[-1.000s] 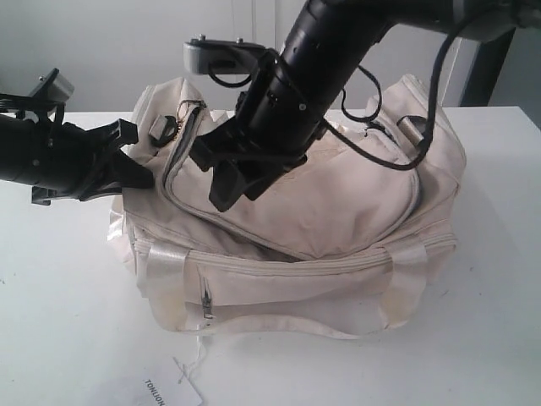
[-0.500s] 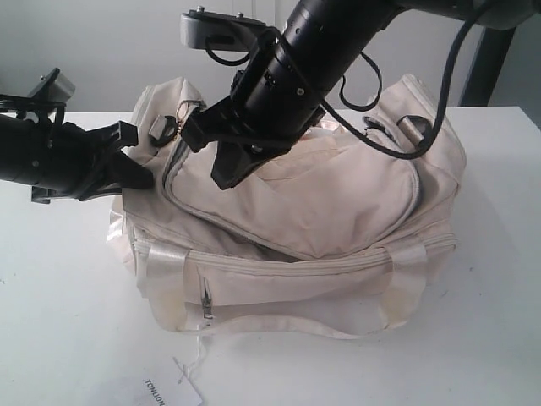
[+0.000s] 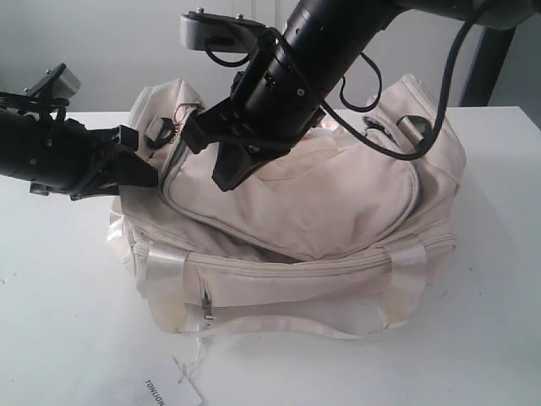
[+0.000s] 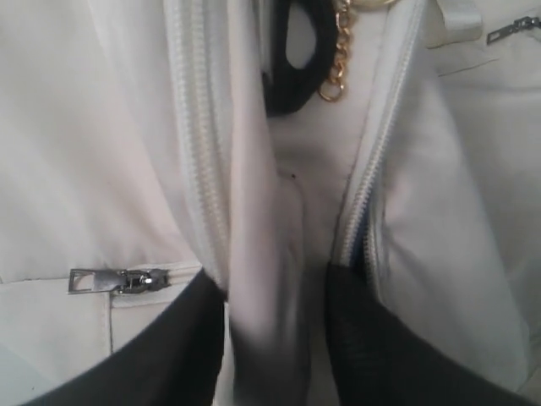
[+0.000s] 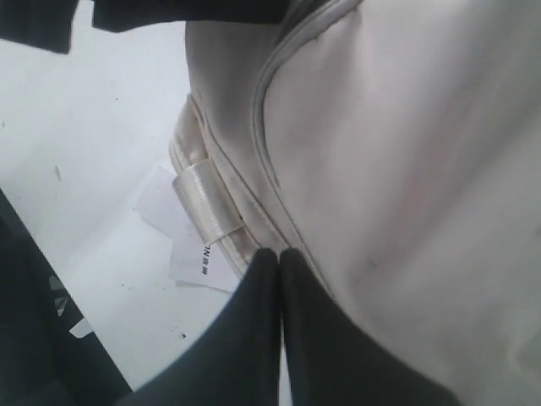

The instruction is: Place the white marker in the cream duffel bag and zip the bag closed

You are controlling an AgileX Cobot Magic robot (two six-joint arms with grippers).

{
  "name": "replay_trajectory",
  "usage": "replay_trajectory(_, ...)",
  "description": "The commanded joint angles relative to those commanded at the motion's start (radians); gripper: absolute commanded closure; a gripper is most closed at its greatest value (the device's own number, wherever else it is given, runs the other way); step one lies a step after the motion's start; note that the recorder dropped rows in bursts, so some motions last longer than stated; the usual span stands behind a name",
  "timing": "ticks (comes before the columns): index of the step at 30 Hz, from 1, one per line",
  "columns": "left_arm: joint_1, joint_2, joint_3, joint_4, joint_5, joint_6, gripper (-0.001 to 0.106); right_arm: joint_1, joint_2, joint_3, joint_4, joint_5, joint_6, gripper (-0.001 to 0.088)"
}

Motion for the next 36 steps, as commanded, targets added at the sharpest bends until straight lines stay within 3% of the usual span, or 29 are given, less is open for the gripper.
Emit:
replay_trajectory(4,0.048,-0.014,-0.022,0.004,0.074,0.000,0.059,0.000,0.000,0.004,-0.001,-0.002,-0.006,0.0868)
replay_trajectory(11,0.135,-0.058,-0.069,-0.004,0.079,-0.001,0.059,0.000,0.000,0.004,-0.001,-0.015,-0.006,0.0868)
replay_trajectory(20,0.135,-0.023,-0.142,-0.125,-0.067,-0.002,0.059,0.000,0.000,0.004,0.003,-0.021,-0.001,0.0868)
replay_trajectory(27,0.134,0.101,-0.257,-0.142,-0.078,0.000,0.049,0.000,0.000,0.004,0.027,-0.054,0.000,0.0868)
replay_trajectory(36,0.115,0.191,-0.346,-0.133,-0.028,0.004,0.048,0.000,0.008,0.004,0.033,-0.067,0.001,0.0868)
